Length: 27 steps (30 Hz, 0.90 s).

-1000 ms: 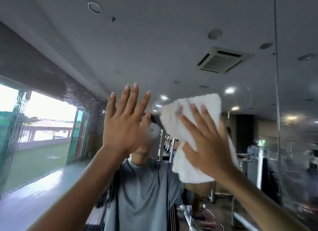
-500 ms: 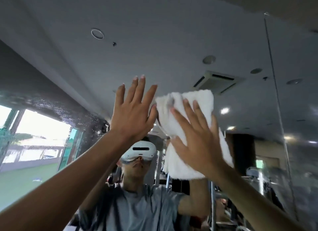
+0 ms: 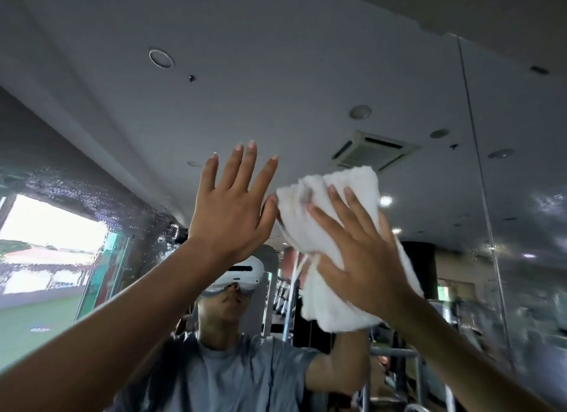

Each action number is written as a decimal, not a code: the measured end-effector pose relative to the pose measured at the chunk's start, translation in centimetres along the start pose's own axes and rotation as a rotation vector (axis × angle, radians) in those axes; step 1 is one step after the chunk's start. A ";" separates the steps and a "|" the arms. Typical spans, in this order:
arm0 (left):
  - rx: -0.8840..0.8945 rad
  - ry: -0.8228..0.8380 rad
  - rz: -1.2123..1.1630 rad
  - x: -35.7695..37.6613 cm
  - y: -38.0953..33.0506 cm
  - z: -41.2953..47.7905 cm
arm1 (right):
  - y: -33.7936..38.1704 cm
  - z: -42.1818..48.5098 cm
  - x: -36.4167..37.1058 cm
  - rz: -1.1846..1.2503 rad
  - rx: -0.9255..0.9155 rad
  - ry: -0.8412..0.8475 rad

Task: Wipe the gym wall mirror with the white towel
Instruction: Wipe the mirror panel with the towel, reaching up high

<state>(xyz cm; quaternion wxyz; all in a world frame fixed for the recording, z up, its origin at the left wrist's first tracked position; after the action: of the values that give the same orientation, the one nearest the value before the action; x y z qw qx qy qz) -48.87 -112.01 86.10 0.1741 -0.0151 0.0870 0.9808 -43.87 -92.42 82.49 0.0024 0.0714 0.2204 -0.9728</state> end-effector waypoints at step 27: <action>-0.003 -0.003 0.031 0.3 1.1 6.7 | -5.9 20.1 -2.2 -0.007 0.294 -0.064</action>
<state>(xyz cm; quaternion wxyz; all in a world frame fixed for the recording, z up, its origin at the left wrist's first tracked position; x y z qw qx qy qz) -49.50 -111.78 92.87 0.1592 -0.0125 0.0853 0.9835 -44.68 -95.83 103.28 -0.0043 0.0392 0.0756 -0.9964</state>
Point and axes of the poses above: each hand's wrist, its own z-axis towards the middle knuckle, its own x-axis out of the palm, y = z × x, the point moved 4 cm from there along z, towards the middle knuckle, and after that the axes turned 3 degrees about z, right-handed, at the moved point
